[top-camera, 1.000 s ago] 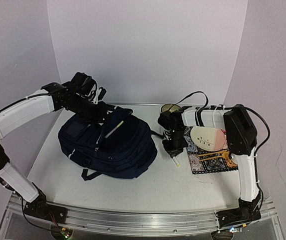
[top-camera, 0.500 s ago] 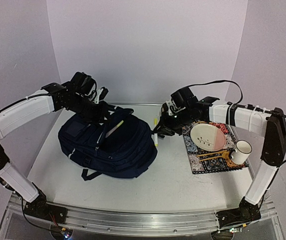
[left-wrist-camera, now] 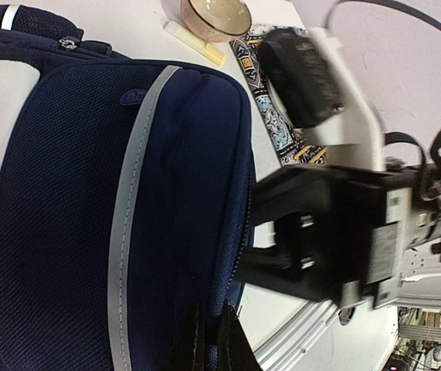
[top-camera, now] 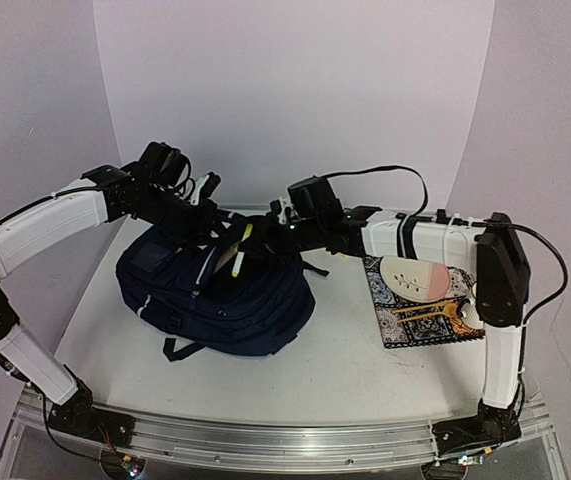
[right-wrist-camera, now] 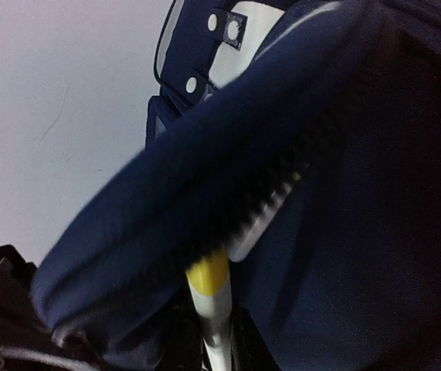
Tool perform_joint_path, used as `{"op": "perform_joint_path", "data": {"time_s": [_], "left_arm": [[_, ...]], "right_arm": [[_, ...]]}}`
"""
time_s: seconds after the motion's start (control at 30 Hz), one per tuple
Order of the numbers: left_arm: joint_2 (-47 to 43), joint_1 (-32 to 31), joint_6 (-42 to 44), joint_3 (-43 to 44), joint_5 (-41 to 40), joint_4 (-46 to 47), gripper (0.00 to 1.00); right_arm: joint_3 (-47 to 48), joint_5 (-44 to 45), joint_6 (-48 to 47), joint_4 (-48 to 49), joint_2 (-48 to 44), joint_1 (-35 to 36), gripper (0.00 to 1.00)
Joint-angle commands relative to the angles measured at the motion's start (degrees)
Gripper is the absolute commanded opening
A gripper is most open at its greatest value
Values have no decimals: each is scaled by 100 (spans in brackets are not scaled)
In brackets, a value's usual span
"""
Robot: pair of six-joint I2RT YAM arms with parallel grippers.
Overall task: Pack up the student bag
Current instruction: Place the pen in the lower front pocket of the bag, then pick up the pen from the corner of the board.
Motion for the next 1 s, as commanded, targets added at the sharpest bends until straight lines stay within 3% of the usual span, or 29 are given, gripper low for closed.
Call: {"op": "perform_joint_path", "data": {"time_s": [0.0,0.17,0.43,0.63,0.97], "left_arm": [[-333,1,-93,122,317,864,0],[-408,3,-128,54,24,871,0],[-474,6,-133,-49,-511,838,0],[-503,14,-37,-140,-1067,629,0],[-442,15,30,-109,-1333,472,0]], "right_arm": [[697,-110,191,211,348,92,21],[725,192,-211,-157,216,94,34],[850,687,-1461,-1308,-175,54,40],[601,1576,-2714,-2243,-743,-84,46],[-140,2715,-4031,-2834,-1271,-896,60]]}}
